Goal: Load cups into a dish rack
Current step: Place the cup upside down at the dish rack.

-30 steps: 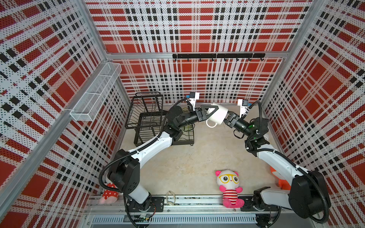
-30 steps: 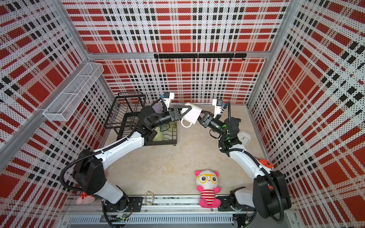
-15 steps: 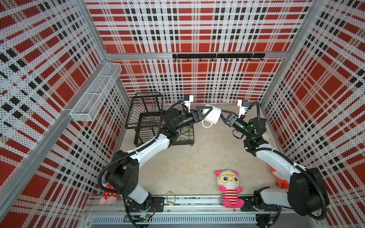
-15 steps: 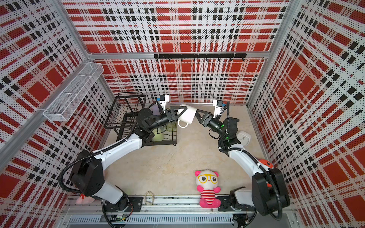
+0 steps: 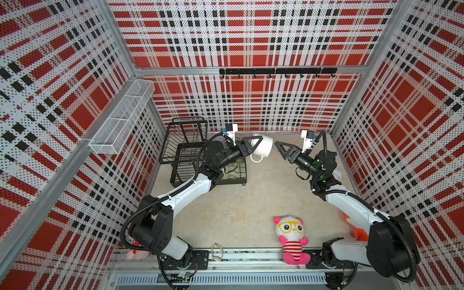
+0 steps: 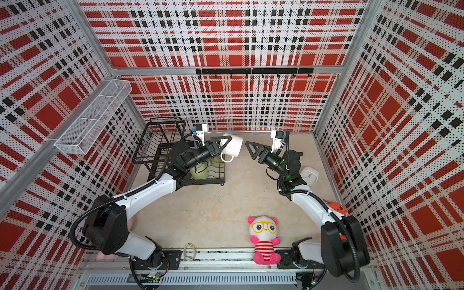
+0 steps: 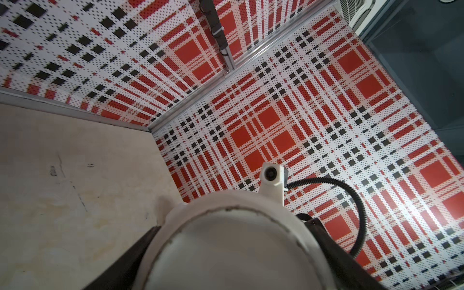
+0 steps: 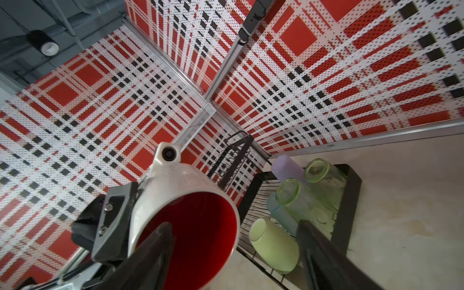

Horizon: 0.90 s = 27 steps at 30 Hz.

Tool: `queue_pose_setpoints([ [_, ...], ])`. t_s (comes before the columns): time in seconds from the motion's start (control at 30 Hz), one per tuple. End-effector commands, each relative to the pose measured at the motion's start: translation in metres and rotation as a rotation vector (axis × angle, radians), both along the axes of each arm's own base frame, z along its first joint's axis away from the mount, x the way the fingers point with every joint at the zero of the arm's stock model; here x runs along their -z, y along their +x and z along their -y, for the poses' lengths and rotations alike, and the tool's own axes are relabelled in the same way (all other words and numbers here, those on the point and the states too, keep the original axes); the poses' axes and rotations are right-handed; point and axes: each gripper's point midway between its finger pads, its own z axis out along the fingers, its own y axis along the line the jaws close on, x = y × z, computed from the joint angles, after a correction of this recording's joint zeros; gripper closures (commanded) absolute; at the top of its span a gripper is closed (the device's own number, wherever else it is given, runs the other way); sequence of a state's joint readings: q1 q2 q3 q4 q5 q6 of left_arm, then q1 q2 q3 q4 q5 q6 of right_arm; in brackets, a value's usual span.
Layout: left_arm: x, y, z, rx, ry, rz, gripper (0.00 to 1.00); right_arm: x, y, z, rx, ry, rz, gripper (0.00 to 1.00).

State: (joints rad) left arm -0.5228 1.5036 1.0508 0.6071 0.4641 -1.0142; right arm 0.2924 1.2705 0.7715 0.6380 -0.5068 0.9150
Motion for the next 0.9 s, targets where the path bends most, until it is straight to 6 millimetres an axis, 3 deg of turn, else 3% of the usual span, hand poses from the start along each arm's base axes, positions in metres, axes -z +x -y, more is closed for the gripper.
queue_pose_setpoints([
  [0.0, -0.024, 0.003, -0.018, -0.119, 0.060, 0.123, 0.34, 0.003, 0.001, 0.014, 0.101, -0.070, 0.015, 0.00],
  [0.2, 0.006, 0.021, -0.040, -0.307, 0.296, 0.118, 0.34, 0.022, 0.002, 0.048, 0.306, -0.212, 0.000, 0.00],
  [0.4, 0.039, 0.032, -0.058, -0.450, 0.553, 0.117, 0.34, 0.058, -0.008, 0.086, 0.492, -0.427, 0.021, 0.00],
  [0.6, 0.064, 0.041, -0.076, -0.533, 0.683, 0.093, 0.34, 0.083, -0.017, 0.102, 0.553, -0.506, 0.001, 0.00],
  [0.87, 0.103, 0.046, -0.069, -0.485, 0.841, 0.093, 0.34, 0.092, -0.017, 0.116, 0.624, -0.558, -0.015, 0.00],
])
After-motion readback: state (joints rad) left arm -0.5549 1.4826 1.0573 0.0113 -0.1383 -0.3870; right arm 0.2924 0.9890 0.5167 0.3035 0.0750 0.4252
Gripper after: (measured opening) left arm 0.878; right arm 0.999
